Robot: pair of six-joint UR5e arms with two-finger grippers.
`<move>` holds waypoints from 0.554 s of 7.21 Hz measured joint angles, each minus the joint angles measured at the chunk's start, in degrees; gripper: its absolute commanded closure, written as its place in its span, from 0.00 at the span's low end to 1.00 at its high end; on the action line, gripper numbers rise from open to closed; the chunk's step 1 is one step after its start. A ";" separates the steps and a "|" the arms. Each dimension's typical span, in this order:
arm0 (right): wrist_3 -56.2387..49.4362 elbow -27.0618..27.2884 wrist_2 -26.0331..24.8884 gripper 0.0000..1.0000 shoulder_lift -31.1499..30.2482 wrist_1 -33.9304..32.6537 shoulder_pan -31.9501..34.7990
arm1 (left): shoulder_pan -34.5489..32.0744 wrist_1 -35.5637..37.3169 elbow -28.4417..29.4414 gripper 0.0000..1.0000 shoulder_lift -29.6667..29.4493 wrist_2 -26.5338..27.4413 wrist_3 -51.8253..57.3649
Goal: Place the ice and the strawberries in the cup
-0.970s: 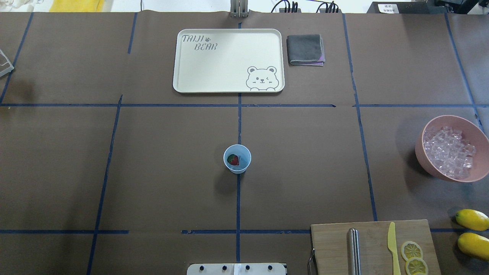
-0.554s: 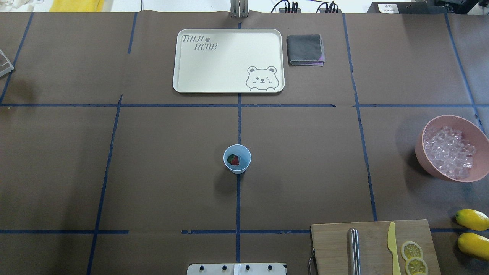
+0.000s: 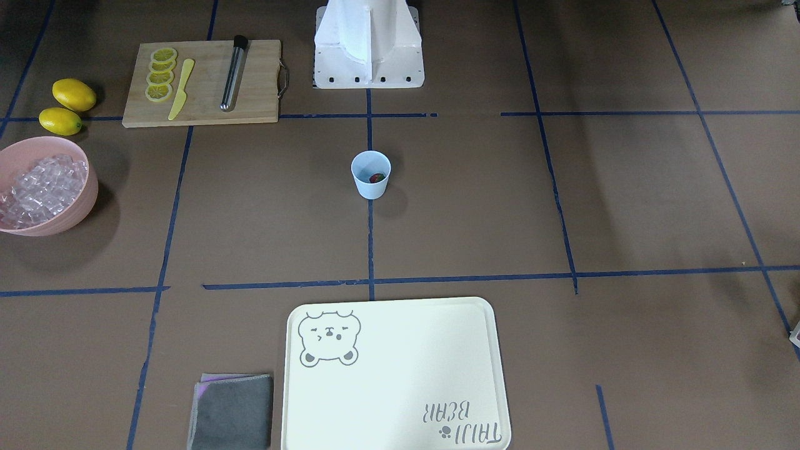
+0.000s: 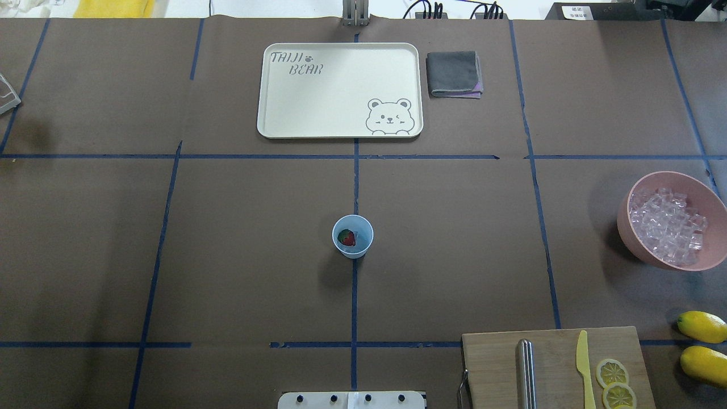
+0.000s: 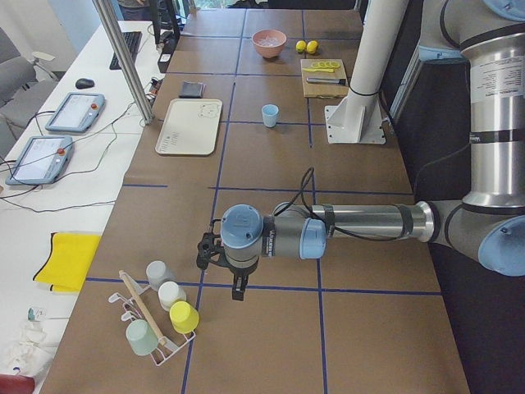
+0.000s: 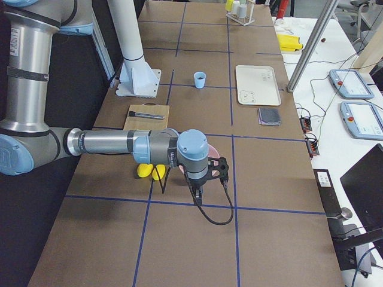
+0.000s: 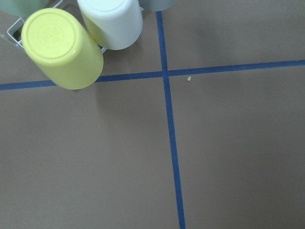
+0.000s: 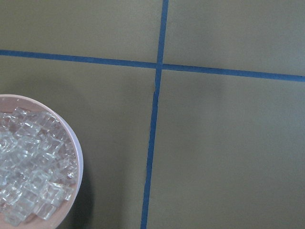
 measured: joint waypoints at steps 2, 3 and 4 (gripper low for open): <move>0.04 0.03 0.02 0.00 -0.04 0.02 0.00 | 0.11 0.05 0.48 0.00 1.83 0.58 -0.31; 0.02 0.00 0.04 0.00 -0.04 0.01 0.00 | 0.14 -0.05 0.99 0.00 2.30 0.66 -0.37; 0.01 -0.04 0.06 0.00 -0.04 -0.03 0.00 | 0.16 -0.16 1.27 0.00 2.50 0.70 -0.29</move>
